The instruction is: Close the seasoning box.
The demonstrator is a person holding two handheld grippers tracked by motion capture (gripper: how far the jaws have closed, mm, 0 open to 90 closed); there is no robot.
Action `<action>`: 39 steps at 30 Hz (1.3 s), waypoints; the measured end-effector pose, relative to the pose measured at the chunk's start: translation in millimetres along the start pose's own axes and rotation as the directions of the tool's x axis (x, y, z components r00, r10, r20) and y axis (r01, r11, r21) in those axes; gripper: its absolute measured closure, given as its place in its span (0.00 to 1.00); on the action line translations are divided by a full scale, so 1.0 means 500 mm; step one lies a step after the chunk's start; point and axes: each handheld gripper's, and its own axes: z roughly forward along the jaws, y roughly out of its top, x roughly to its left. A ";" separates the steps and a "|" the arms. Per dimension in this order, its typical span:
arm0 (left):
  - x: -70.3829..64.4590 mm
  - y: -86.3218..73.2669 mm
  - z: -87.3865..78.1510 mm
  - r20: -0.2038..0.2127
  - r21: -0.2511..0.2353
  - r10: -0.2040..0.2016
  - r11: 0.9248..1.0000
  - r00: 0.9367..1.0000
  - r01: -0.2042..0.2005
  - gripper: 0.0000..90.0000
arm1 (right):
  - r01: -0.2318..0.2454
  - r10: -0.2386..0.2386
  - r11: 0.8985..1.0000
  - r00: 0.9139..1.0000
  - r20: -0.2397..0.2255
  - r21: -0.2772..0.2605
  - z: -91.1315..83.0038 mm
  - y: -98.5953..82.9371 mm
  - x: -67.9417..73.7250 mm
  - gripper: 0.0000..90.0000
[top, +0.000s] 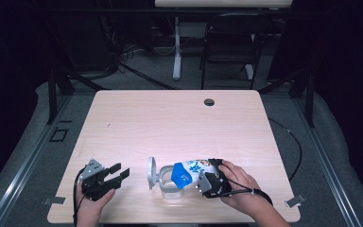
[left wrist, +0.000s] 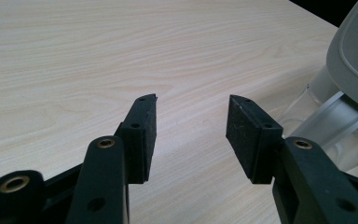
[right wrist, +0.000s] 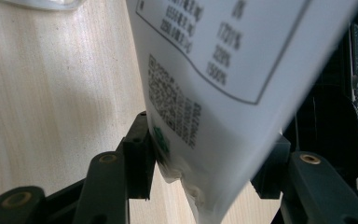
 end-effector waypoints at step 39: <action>0.002 0.001 -0.003 0.001 0.009 0.004 1.000 1.000 -0.004 0.59 | 0.119 -0.121 0.991 0.992 0.037 0.055 -0.006 0.010 0.001 0.56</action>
